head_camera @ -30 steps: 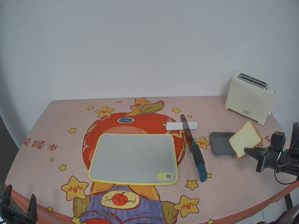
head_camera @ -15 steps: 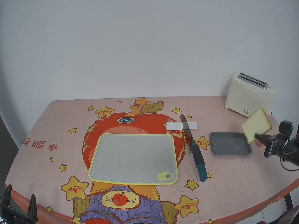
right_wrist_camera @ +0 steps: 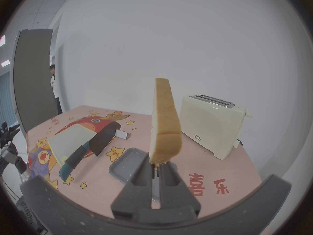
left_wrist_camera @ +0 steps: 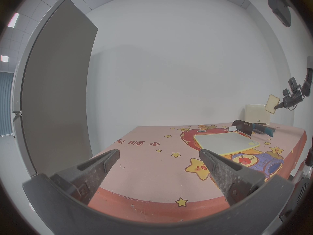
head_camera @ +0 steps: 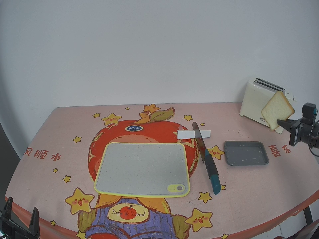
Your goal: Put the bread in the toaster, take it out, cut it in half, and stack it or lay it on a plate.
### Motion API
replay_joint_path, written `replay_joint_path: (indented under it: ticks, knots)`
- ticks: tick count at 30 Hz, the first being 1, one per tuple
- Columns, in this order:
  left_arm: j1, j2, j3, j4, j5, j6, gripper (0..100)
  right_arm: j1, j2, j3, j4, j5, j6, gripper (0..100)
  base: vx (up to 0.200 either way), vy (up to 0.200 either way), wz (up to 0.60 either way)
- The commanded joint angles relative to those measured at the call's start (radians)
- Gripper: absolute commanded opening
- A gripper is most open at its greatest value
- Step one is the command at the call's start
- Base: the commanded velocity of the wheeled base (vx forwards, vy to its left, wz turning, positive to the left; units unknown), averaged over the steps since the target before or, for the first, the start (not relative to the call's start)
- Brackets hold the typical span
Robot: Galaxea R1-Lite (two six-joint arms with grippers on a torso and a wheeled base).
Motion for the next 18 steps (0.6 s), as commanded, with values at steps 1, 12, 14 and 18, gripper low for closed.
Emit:
replay_joint_path:
  ticks: [1,12,14,18]
  knots:
    - [0.000,-0.009,0.018,0.000,0.000,0.001,100,0.036,0.000,-0.113,0.116,0.002,-0.068,0,0.000,0.000,0.00]
    - [0.000,-0.009,0.018,0.000,0.000,0.000,100,0.069,0.006,-0.228,0.233,0.001,-0.150,0,0.000,0.000,0.00]
    - [0.000,-0.009,0.018,0.000,0.000,0.000,100,0.071,0.007,-0.242,0.234,0.001,-0.150,0,0.000,0.000,0.00]
    - [0.000,-0.009,0.018,0.000,0.000,0.000,100,0.082,0.009,-0.293,0.292,-0.007,-0.141,0,0.000,0.000,0.00]
